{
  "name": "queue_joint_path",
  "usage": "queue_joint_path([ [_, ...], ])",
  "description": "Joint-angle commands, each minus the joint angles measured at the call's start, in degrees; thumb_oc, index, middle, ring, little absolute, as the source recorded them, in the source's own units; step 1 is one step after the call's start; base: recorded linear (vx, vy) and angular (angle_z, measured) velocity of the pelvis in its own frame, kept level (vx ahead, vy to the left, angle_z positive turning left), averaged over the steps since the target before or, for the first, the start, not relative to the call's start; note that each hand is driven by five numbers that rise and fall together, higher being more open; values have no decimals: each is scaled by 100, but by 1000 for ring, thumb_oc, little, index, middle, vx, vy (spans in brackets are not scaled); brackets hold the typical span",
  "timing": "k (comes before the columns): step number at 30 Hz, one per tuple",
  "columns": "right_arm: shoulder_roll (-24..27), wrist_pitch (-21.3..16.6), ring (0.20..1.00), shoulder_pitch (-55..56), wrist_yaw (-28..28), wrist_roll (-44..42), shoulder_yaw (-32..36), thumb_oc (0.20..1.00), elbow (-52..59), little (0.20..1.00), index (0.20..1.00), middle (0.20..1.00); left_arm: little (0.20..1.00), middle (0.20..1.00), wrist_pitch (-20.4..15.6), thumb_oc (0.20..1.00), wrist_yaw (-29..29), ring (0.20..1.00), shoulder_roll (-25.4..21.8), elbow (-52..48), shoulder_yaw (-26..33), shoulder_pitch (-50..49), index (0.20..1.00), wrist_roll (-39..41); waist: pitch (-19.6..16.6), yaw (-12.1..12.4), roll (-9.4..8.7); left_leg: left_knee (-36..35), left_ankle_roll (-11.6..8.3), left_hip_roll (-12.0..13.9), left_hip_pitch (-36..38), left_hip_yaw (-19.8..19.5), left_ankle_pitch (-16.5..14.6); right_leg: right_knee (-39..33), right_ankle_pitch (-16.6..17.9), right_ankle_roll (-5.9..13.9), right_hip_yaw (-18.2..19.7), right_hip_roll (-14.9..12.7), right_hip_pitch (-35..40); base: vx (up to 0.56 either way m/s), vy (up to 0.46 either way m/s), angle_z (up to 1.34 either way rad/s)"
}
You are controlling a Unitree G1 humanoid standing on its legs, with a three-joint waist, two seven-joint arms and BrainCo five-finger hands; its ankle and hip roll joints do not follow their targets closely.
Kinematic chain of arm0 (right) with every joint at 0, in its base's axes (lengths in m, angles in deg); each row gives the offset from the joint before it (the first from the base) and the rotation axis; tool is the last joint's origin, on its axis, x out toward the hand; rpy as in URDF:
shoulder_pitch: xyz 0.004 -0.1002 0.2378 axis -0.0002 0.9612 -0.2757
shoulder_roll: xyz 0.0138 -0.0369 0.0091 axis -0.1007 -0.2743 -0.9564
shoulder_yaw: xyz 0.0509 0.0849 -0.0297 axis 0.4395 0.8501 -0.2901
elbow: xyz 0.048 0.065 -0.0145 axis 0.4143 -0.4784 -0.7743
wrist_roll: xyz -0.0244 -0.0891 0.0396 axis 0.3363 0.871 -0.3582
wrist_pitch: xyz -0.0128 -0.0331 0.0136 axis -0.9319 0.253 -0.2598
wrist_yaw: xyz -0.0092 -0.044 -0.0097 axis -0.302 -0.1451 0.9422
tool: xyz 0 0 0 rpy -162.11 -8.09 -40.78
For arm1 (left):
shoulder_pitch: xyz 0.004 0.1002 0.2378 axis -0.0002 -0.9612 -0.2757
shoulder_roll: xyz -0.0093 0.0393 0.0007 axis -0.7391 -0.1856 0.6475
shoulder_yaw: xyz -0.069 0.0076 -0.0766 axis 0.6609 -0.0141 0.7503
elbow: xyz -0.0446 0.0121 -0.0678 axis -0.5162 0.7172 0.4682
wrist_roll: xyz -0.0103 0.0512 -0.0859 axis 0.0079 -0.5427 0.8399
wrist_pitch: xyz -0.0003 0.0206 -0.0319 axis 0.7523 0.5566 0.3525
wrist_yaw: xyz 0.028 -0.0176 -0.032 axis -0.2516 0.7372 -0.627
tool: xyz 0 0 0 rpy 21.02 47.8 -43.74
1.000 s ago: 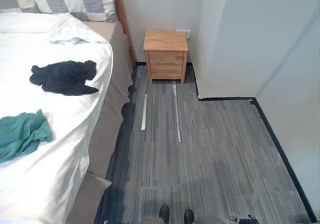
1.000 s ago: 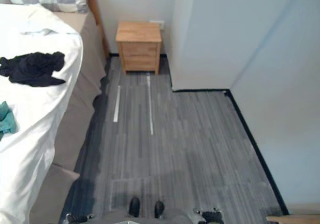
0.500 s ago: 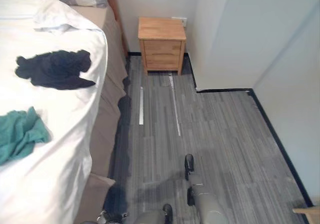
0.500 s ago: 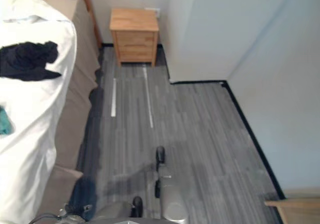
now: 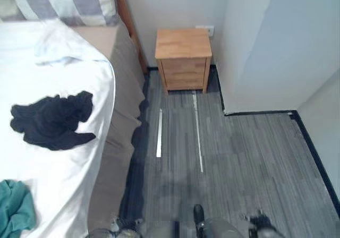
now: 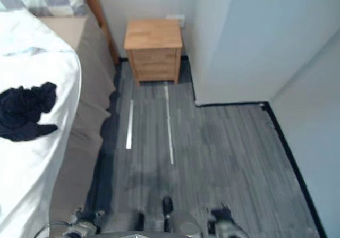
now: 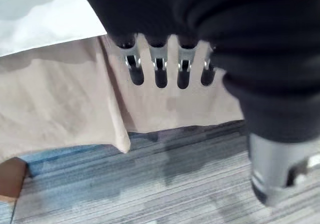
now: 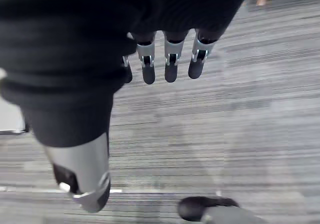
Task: Tidy up the quilt and then pick up the clothes from the bed and put them into the laundry hamper.
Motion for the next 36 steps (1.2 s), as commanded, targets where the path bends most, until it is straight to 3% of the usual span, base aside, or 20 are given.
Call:
queue_joint_path([
  [1,218,-230,1000,692,0,50,-27,1000,310,1000,1000,1000,1000,1000,-387,1000,-283,1000,320,4,-87,-420,1000,338,281,-79,523,-4235,-29,999,1488,309,759,307,103,735,-192,-49,-77,426,249,-90],
  [3,251,-305,1000,644,38,-14,-67,1000,259,1000,1000,1000,1000,1000,-439,1000,-275,1000,259,-43,-35,-461,1000,587,387,133,686,-5770,-176,863,1581,-71,960,149,-15,831,60,96,200,304,191,-80],
  [5,274,-361,1000,680,63,-144,-38,1000,165,1000,1000,1000,1000,1000,-466,1000,-183,1000,267,-38,-73,-518,1000,642,445,327,736,-6690,-245,694,1503,-312,1028,-21,-107,882,324,176,554,365,165,-8],
  [8,234,-163,1000,796,109,-32,145,1000,-11,1000,1000,1000,1000,1000,-365,1000,-145,1000,353,-22,113,-635,1000,607,336,429,698,-6444,-189,603,1465,-555,896,-96,-355,980,620,100,954,452,280,-44],
  [10,183,-63,1000,814,151,-104,274,1000,-344,1000,1000,1000,1000,1000,-404,1000,-29,1000,381,57,76,-598,1000,458,229,388,747,-5941,-137,685,1467,-422,804,402,-614,1109,613,-67,910,459,405,-74],
  [11,132,-29,1000,859,125,-137,351,1000,-443,1000,1000,1000,1000,1000,-384,1000,-22,1000,369,75,45,-573,1000,512,154,413,707,-5624,-92,604,1416,-484,702,676,-643,1170,534,-185,893,400,323,-41],
  [13,59,-67,1000,899,92,12,388,1000,-492,1000,1000,1000,1000,1000,-368,1000,-8,1000,361,93,33,-541,1000,794,64,452,643,-5453,53,512,1446,-371,539,1232,-374,1292,303,-422,829,367,284,-26],
  [15,-13,-108,1000,964,193,67,384,1000,-422,1000,1000,1000,1000,1000,-268,1000,-18,1000,389,89,52,-541,1000,800,-43,506,664,-5492,243,450,1613,-308,397,2445,185,1430,116,-710,592,408,380,-39],
  [16,-37,-165,1000,1024,226,-288,398,1000,-304,1000,1000,1000,1000,1000,-182,1000,-9,1000,379,67,4,-519,1000,389,-64,475,860,-5454,380,506,1798,-257,286,4046,745,1346,137,-789,-295,322,385,-53],
  [18,-32,-250,1000,1050,233,-694,336,1000,-159,1000,1000,1000,1000,1000,-57,1000,-13,1000,328,3,-144,-496,1000,232,-16,402,985,-5366,447,507,1898,-231,199,4897,910,1235,126,-690,-1206,232,311,-26],
  [19,-40,-299,1000,1041,169,-777,289,1000,-69,1000,1000,1000,1000,1000,49,1000,-66,1000,272,-32,-266,-461,1000,294,50,389,1002,-5291,472,446,1974,-174,152,4797,896,1149,-14,-830,-1439,295,225,-4],
  [21,-97,-368,1000,968,146,-709,203,1000,19,1000,1000,1000,1000,1000,51,1000,-32,1000,208,-63,-283,-447,1000,445,186,380,960,-5282,417,413,2145,-41,78,3735,893,1139,-259,-1104,-1436,299,35,4],
  [23,-156,-365,1000,898,192,-784,50,1000,107,1000,1000,1000,1000,1000,-114,1000,31,1000,183,-96,-361,-396,1000,500,332,201,776,-5324,376,295,2340,-171,-121,1944,830,1184,-280,-871,-1404,351,-139,7],
  [24,-172,-427,1000,839,162,-819,3,1000,-18,1000,1000,1000,1000,1000,-267,1000,-29,1000,220,-67,-477,-315,1000,530,363,-12,591,-5332,412,75,2439,-315,-379,655,903,1306,-131,-672,-1610,343,-125,8],
  [27,-174,-427,1000,796,139,-676,13,1000,-71,1000,1000,1000,1000,1000,-310,1000,-63,1000,271,-55,-483,-284,1000,604,408,-123,495,-5329,433,-18,2619,-315,-603,-173,1150,1472,-280,-676,-1666,293,-53,46],
  [28,-173,-301,1000,779,124,-391,45,1000,-77,1000,1000,1000,1000,1000,-254,1000,-131,1000,358,-84,-433,-296,1000,599,433,-205,459,-5434,466,-13,3027,-337,-851,-696,1344,1564,-369,-579,-1610,479,-99,38],
  [33,-200,-207,1000,874,224,-364,89,1000,-255,1000,1000,1000,1000,1000,-73,1000,-44,1000,431,-60,-498,-404,1000,192,231,-282,454,-5181,358,190,3485,-641,-1270,-4,1231,1453,62,-544,-1528,506,-185,40],
  [35,-182,-196,1000,868,287,-423,109,1000,-257,1000,1000,1000,1000,1000,20,1000,-42,1000,432,-84,-436,-416,1000,266,144,-292,514,-4896,233,463,3613,-651,-1113,353,1084,1381,14,-511,-1513,448,-164,48],
  [36,-154,-188,1000,883,284,-487,92,1000,-244,1000,1000,1000,1000,1000,46,1000,-62,1000,429,-96,-417,-413,1000,271,95,-303,545,-4639,161,555,3587,-616,-841,368,1025,1329,16,-477,-1401,395,-113,23],
])
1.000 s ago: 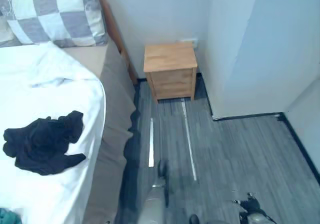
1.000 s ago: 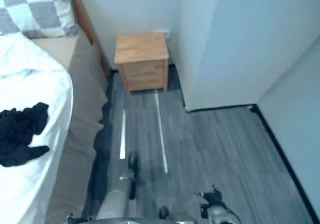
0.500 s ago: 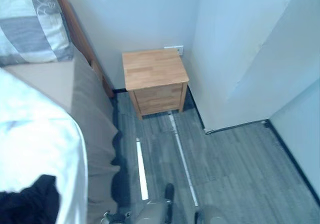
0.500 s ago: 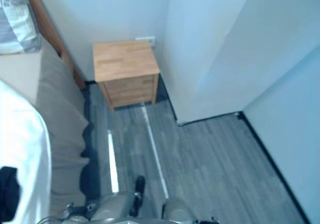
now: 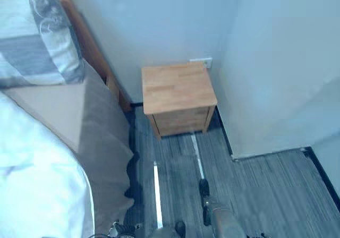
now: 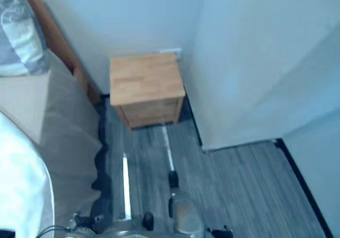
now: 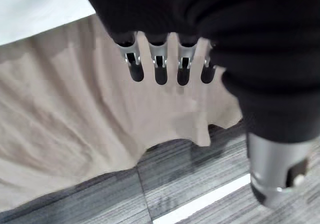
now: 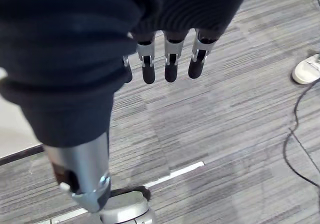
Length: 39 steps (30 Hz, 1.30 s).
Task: Tidy up the quilt and then pick up the clothes from the bed and put them into the laundry hamper.
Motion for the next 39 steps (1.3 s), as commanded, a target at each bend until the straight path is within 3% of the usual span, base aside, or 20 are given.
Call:
queue_joint_path([
  [1,23,27,1000,-14,84,-18,-111,1000,132,1000,1000,1000,1000,1000,118,1000,-122,1000,180,-142,113,-121,1000,-162,-137,-78,-56,1055,-346,650,-164,-8,666,25,62,520,167,-322,-27,447,-155,5],
  [2,66,106,1000,-31,17,221,-129,1000,170,1000,1000,1000,1000,1000,52,1000,-220,1000,206,-136,181,-95,1000,-146,-210,-96,-35,1715,-514,838,-289,198,1261,6,-61,364,-26,-300,126,368,-179,-5],
  [3,107,142,1000,-26,27,312,-182,1000,228,1000,1000,1000,1000,1000,41,1000,-253,1000,203,-174,177,-67,1000,-134,-221,-116,-57,2277,-556,934,-527,285,1492,0,-119,265,-65,-293,213,337,-235,-5],
  [4,193,163,1000,-40,60,394,-264,1000,319,1000,1000,1000,1000,1000,38,1000,-314,1000,206,-236,162,-10,1000,-63,-179,-98,-135,2942,-539,1017,-1050,427,1629,-12,-217,130,-112,-300,383,239,-207,7],
  [5,248,150,1000,-96,86,316,-278,1000,351,1000,1000,1000,1000,1000,34,1000,-375,1000,241,-245,147,35,1000,78,-120,-43,-184,3125,-478,1008,-1506,498,1528,-38,-281,81,-141,-306,563,220,-144,25],
  [7,313,-70,1000,-190,17,-7,-194,1000,365,1000,1000,1000,1000,1000,-62,1000,-320,1000,240,-213,189,50,1000,276,11,110,-130,2409,-376,828,-1751,523,1274,-85,-440,135,-51,-256,869,174,5,33],
  [10,349,-407,1000,-378,-11,-168,-130,1000,454,1000,1000,1000,1000,1000,-222,1000,-208,1000,161,-146,241,63,1000,340,153,284,-8,509,-416,565,-1794,660,1352,-330,-537,237,37,-130,1135,52,73,-15],
  [11,383,-466,1000,-416,87,-137,-144,1000,530,1000,1000,1000,1000,1000,-251,1000,-147,1000,135,-143,230,55,1000,243,234,311,18,304,-449,563,-1884,793,1481,-377,-587,213,-30,-105,1203,-4,45,-20],
  [12,396,-398,1000,-435,130,-199,-122,1000,575,1000,1000,1000,1000,1000,-212,1000,-106,1000,115,-156,231,50,1000,125,254,327,-23,440,-501,625,-2001,709,1530,-413,-595,188,-58,-120,1226,53,54,-5],
  [13,357,-314,1000,-439,39,-463,-124,1000,537,1000,1000,1000,1000,1000,-128,1000,-145,1000,155,-173,150,50,1000,-85,168,362,-40,108,-447,508,-1790,389,1415,-438,-589,244,0,-91,1193,77,38,-1],
  [15,329,-280,1000,-423,-101,-406,-129,1000,516,1000,1000,1000,1000,1000,-189,1000,-224,1000,156,-194,89,68,1000,-65,121,359,-30,-116,-440,519,-1605,337,1411,-431,-593,285,-1,-77,1172,70,27,-16],
  [18,217,-95,1000,-345,-167,372,-259,1000,468,1000,1000,1000,1000,1000,-122,1000,-322,1000,111,-247,64,207,1000,-19,51,345,-37,-461,-459,614,-1261,357,1446,-445,-615,335,-101,-76,1190,31,-20,-19],
  [22,167,101,1000,-400,-52,481,-442,1000,327,1000,1000,1000,1000,1000,-281,1000,-447,1000,122,-167,169,141,1000,367,49,504,-10,-664,-488,575,-1169,73,1512,-433,-655,344,-197,-80,1233,8,-2,20],
  [25,159,205,1000,-428,-27,900,-527,1000,307,1000,1000,1000,1000,1000,-454,1000,-460,1000,162,-102,405,-55,1000,562,12,743,-47,-634,-560,653,-1179,34,1573,-456,-731,326,-488,-147,1423,70,-13,35],
  [28,174,307,1000,-373,-18,821,-504,1000,414,1000,1000,1000,1000,1000,-399,1000,-422,1000,154,-118,500,-85,1000,140,45,771,-103,-227,-717,1066,-1369,947,1607,-384,-854,281,-1132,-279,1652,65,-32,100],
  [29,184,340,1000,-352,10,675,-462,1000,456,1000,1000,1000,1000,1000,-328,1000,-415,1000,156,-137,478,-62,1000,-128,63,728,-128,18,-769,1282,-1429,1448,1586,-345,-885,256,-1397,-345,1712,55,-8,155],
  [30,243,336,1000,-306,73,495,-397,1000,536,1000,1000,1000,1000,1000,-216,1000,-530,1000,161,-179,354,6,1000,-150,131,589,-121,509,-935,1823,-1384,2412,1492,-157,-1083,208,-1983,-483,1860,29,26,173],
  [32,299,360,1000,-325,147,442,-330,1000,545,1000,1000,1000,1000,1000,-195,1000,-540,1000,172,-189,375,13,1000,25,153,529,-81,588,-966,2078,-1264,2956,1475,21,-1183,198,-2354,-621,1892,-32,143,206],
  [34,328,424,1000,-365,223,408,-294,1000,493,1000,1000,1000,1000,1000,-230,1000,-498,1000,184,-146,498,-66,1000,194,141,588,-62,461,-924,2051,-1197,3050,1385,113,-1189,260,-2475,-745,1907,-19,198,180],
  [39,249,429,1000,-399,224,331,19,1000,283,1000,1000,1000,1000,1000,-281,1000,-512,1000,158,3,879,-341,1000,340,19,931,-144,-103,-722,1593,-1031,2514,1348,389,-1224,578,-2332,-1059,2007,49,171,118],
])
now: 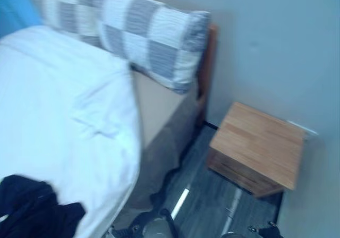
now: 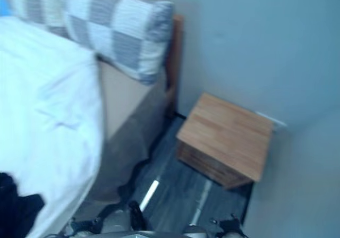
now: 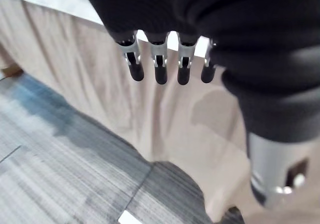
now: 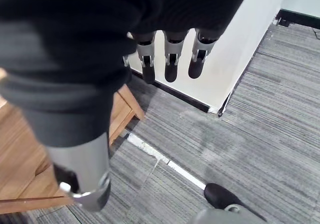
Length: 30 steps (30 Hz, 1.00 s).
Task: Tidy up the quilt and then pick up the clothes from the bed and put them into the laundry hamper.
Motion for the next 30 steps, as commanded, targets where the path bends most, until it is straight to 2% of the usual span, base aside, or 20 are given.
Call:
queue_joint_path([
  [1,-84,-55,1000,-251,115,-236,233,1000,-13,1000,1000,1000,1000,1000,-49,1000,-122,1000,67,29,16,-84,1000,164,123,324,-151,-173,-545,123,29,-418,166,-480,670,388,423,-189,-684,37,258,86],
  [2,-103,-141,1000,-270,49,-407,354,1000,-53,1000,1000,1000,1000,1000,-43,1000,-143,1000,3,78,65,-143,1000,61,130,446,-152,-372,-329,-160,131,-522,124,443,1044,512,460,-649,-982,15,192,66],
  [3,-100,-137,1000,-264,38,-470,371,1000,-55,1000,1000,1000,1000,1000,-46,1000,-138,1000,-8,88,62,-149,1000,-2,135,440,-135,-399,-288,-202,145,-564,114,692,1103,517,569,-716,-1075,65,338,96],
  [4,-78,-125,1000,-207,-43,-800,480,1000,-56,1000,1000,1000,1000,1000,37,1000,-145,1000,-57,138,18,-179,1000,-298,176,342,-35,-515,-96,-408,221,-890,85,1737,1411,503,1242,-899,-1634,60,233,79],
  [6,-71,-124,1000,-142,-80,-959,488,1000,-31,1000,1000,1000,1000,1000,141,1000,-181,1000,-101,147,-73,-186,1000,-319,213,238,28,-516,15,-498,277,-1024,29,2440,1618,489,1640,-1016,-1967,18,225,100],
  [7,-77,-159,1000,-85,-109,-1054,442,1000,-48,1000,1000,1000,1000,1000,202,1000,-154,1000,-130,150,-138,-176,1000,-224,251,115,154,-556,77,-482,301,-1156,69,2650,2021,382,1996,-1012,-2298,-2,163,138],
  [8,-95,-197,1000,-59,-75,-1096,405,1000,-84,1000,1000,1000,1000,1000,219,1000,-67,1000,-166,134,-166,-171,1000,-204,275,1,213,-621,54,-491,361,-1295,71,2549,2043,362,2298,-824,-2472,0,103,143],
  [9,-106,-207,1000,-57,-68,-1117,402,1000,-100,1000,1000,1000,1000,1000,215,1000,-49,1000,-178,132,-175,-162,1000,-217,284,-34,223,-646,38,-489,373,-1346,78,2428,2026,349,2380,-748,-2483,43,14,114],
  [13,-150,-297,1000,-121,32,-1004,433,1000,-264,1000,1000,1000,1000,1000,46,1000,69,1000,-243,161,-259,31,1000,6,337,-390,175,-941,-91,-609,438,-1844,78,454,1858,400,2806,-110,-2332,35,-4,79],
  [14,-145,-301,1000,-129,21,-970,442,1000,-273,1000,1000,1000,1000,1000,15,1000,76,1000,-238,158,-261,53,1000,17,332,-425,168,-1000,-103,-636,442,-1885,77,171,1833,414,2857,-37,-2296,80,6,86],
  [15,-131,-332,1000,-139,58,-917,464,1000,-284,1000,1000,1000,1000,1000,-52,1000,69,1000,-224,127,-262,91,1000,104,313,-510,133,-1144,-117,-725,470,-2025,70,-467,1800,475,3075,119,-2234,74,0,87],
  [16,-114,-359,1000,-148,93,-909,487,1000,-276,1000,1000,1000,1000,1000,-83,1000,57,1000,-205,73,-282,130,1000,225,310,-577,110,-1236,-145,-767,502,-2119,61,-811,1902,538,3205,166,-2206,87,-9,80],
  [17,-112,-364,1000,-151,106,-893,485,1000,-279,1000,1000,1000,1000,1000,-116,1000,17,1000,-200,43,-302,127,1000,342,314,-597,88,-1247,-155,-787,525,-2121,31,-844,2005,582,3213,167,-2246,58,-15,91],
  [20,-59,-219,1000,-214,192,-828,566,1000,-212,1000,1000,1000,1000,1000,-46,1000,-70,1000,-165,-21,-127,159,1000,867,224,-507,90,-1245,-196,-723,512,-2149,95,-1056,1825,648,3088,84,-1962,85,-35,61],
  [21,-52,-246,1000,-213,232,-854,580,1000,-195,1000,1000,1000,1000,1000,-16,1000,-127,1000,-140,-33,-20,112,1000,1308,157,-467,75,-1205,-229,-680,520,-2135,91,-1066,1787,674,3006,31,-1877,140,-33,22],
  [23,-53,-254,1000,-221,228,-796,610,1000,-173,1000,1000,1000,1000,1000,49,1000,-217,1000,-114,-45,77,78,1000,1666,129,-440,62,-1185,-243,-649,558,-2095,73,-1071,1792,687,2927,-24,-1839,137,-23,9],
  [24,-60,-209,1000,-242,238,-593,627,1000,-145,1000,1000,1000,1000,1000,135,1000,-313,1000,-77,-11,302,-1,1000,1938,50,-367,46,-1186,-254,-609,610,-2038,72,-1114,1786,710,2799,-102,-1765,126,-13,9],
  [27,-91,-311,1000,-255,240,6,489,1000,-75,1000,1000,1000,1000,1000,258,1000,-634,1000,-96,61,655,-210,1000,2371,-110,-240,-9,-1241,-297,-539,679,-2103,97,-1313,1756,756,2709,-106,-1602,194,-63,21],
  [29,-83,-384,1000,-295,188,-20,405,1000,-20,1000,1000,1000,1000,1000,295,1000,-659,1000,-145,85,763,-285,1000,2329,-162,-189,-27,-1269,-330,-508,701,-2130,112,-1372,1739,764,2672,-91,-1561,111,-50,22],
  [30,-107,-403,1000,-321,187,-806,403,1000,50,1000,1000,1000,1000,1000,422,1000,-649,1000,-227,79,796,-344,1000,2124,-216,-148,-43,-1307,-369,-458,725,-2115,140,-1417,1705,742,2640,-51,-1510,112,-58,29],
])
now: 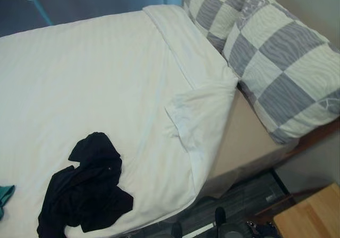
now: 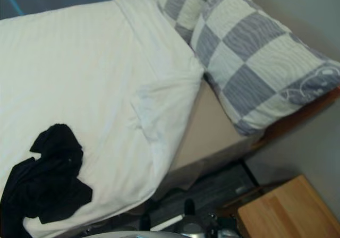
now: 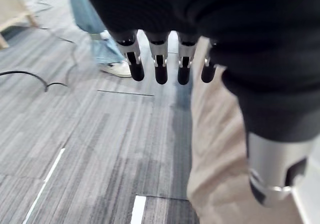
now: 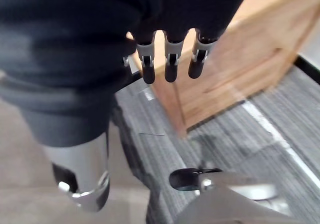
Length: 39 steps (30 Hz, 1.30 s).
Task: Tidy up the quilt and then pick up the clothes from the bed and put them into the laundry hamper.
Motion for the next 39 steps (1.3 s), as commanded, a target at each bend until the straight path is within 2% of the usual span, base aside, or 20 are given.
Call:
queue_joint_path([
  [1,46,-61,1000,-78,90,-1049,140,1000,82,1000,1000,1000,1000,1000,256,1000,-293,1000,-281,140,-87,-166,1000,-158,-67,97,-19,225,-152,459,-557,202,24,667,-148,266,82,-313,-656,125,-67,27],
  [4,5,-238,1000,32,241,-3106,771,1000,62,1000,1000,1000,1000,1000,418,1000,-372,1000,-311,192,-83,-180,1000,-270,-89,11,-57,239,-170,504,-579,240,45,692,-187,220,119,-215,-674,80,-49,12],
  [5,59,-507,1000,126,149,-3747,1377,1000,62,1000,1000,1000,1000,1000,469,1000,-409,1000,-316,189,-89,-186,1000,-230,-77,-66,-94,264,-168,536,-600,270,36,721,-193,214,191,-160,-716,85,-73,-3],
  [6,103,-588,1000,171,171,-3738,1634,1000,150,1000,1000,1000,1000,1000,482,1000,-385,1000,-337,179,-71,-199,1000,-243,-71,-94,-116,272,-161,545,-603,274,26,726,-186,222,220,-140,-736,103,-151,-14],
  [7,285,-921,1000,253,416,-3732,2057,1000,520,1000,1000,1000,1000,1000,529,1000,-290,1000,-420,121,-65,-231,1000,-351,-50,-116,-200,316,-153,591,-639,287,-4,717,-151,254,278,-98,-774,65,-143,-23],
  [9,471,-1154,1000,284,732,-3654,2272,1000,981,1000,1000,1000,1000,1000,515,1000,-203,1000,-505,74,-58,-278,1000,-524,-21,-101,-278,357,-159,630,-688,275,-32,699,-113,281,298,-62,-805,33,-153,-23],
  [12,1269,-1540,1000,189,1674,-2770,2706,1000,2321,1000,1000,1000,1000,1000,442,1000,135,1000,-735,-30,-115,-351,1000,-790,90,-71,-447,422,-173,676,-869,206,-56,626,-28,309,306,2,-906,-54,-108,-9],
  [13,1677,-1529,1000,108,2127,-2312,2861,1000,3302,1000,1000,1000,1000,1000,418,1000,275,1000,-843,-123,-152,-348,1000,-889,167,-75,-517,433,-188,702,-986,196,-47,576,15,321,301,29,-982,-131,-76,-7],
  [14,1759,-1526,1000,92,2235,-2111,2892,1000,3537,1000,1000,1000,1000,1000,406,1000,285,1000,-867,-149,-179,-345,1000,-876,184,-77,-536,437,-196,710,-1022,199,-45,563,25,323,296,34,-1005,-124,-34,-7],
  [17,2486,-855,1000,-246,2446,-964,2968,1000,5503,1000,1000,1000,1000,1000,369,1000,338,1000,-891,-260,-244,-268,1000,-871,339,-118,-665,437,-229,741,-1237,221,-20,474,89,338,326,78,-1197,-150,11,-12],
  [19,3039,15,1000,-810,2166,-94,2574,1000,7090,1000,1000,1000,1000,1000,366,1000,336,1000,-869,-230,-240,-124,1000,-934,427,-112,-799,423,-249,732,-1412,197,1,394,134,349,395,129,-1365,-166,37,-16],
  [20,3090,45,1000,-903,2082,-26,2517,1000,7175,1000,1000,1000,1000,1000,363,1000,325,1000,-865,-213,-234,-89,1000,-942,436,-117,-815,424,-250,730,-1435,191,2,387,138,348,403,137,-1384,-163,12,-15],
  [21,3488,496,1000,-1452,1670,224,2187,1000,7643,1000,1000,1000,1000,1000,384,1000,303,1000,-868,-146,-259,54,1000,-1001,484,-78,-901,426,-266,726,-1525,171,9,359,150,345,430,165,-1448,-80,-6,-10],
  [23,3571,500,1000,-1606,1491,247,2104,1000,7686,1000,1000,1000,1000,1000,387,1000,303,1000,-852,-125,-250,90,1000,-1028,503,-78,-916,433,-270,724,-1546,164,6,356,151,344,431,170,-1461,-57,-16,2],
  [24,4007,817,1000,-2465,1044,403,1506,1000,7707,1000,1000,1000,1000,1000,412,1000,251,1000,-853,-63,-309,243,1000,-1114,585,46,-1021,476,-280,691,-1656,81,6,379,162,332,419,187,-1541,-52,-53,13],
  [26,4199,1202,1000,-3520,709,792,662,1000,7223,1000,1000,1000,1000,1000,468,1000,215,1000,-892,-90,-438,327,1000,-1147,727,249,-1070,590,-306,665,-1823,-23,10,430,161,324,303,141,-1610,-27,-68,15],
  [28,4215,1447,1000,-4053,552,894,233,1000,6788,1000,1000,1000,1000,1000,502,1000,258,1000,-934,-114,-498,321,1000,-1227,811,381,-1058,643,-317,645,-1903,-90,14,472,139,319,213,105,-1627,24,-74,23],
  [32,4257,1993,1000,-5243,454,1341,-676,1000,5509,1000,1000,1000,1000,1000,588,1000,349,1000,-1069,-131,-725,245,1000,-1315,1072,731,-918,710,-359,578,-2158,-251,75,563,81,284,-41,-8,-1700,30,-73,39],
  [35,4268,2043,1000,-6062,415,1523,-1309,1000,4214,1000,1000,1000,1000,1000,589,1000,514,1000,-1170,-152,-866,115,1000,-1484,1316,988,-706,818,-385,493,-2452,-392,151,724,17,227,-168,-80,-1878,-2,-27,40],
  [39,4163,2058,1000,-6703,145,1785,-1891,1000,3478,1000,1000,1000,1000,1000,638,1000,793,1000,-1229,-282,-1001,38,1000,-1854,1513,1185,-511,891,-377,403,-2685,-535,206,853,-32,175,-243,-115,-2057,-25,5,31],
])
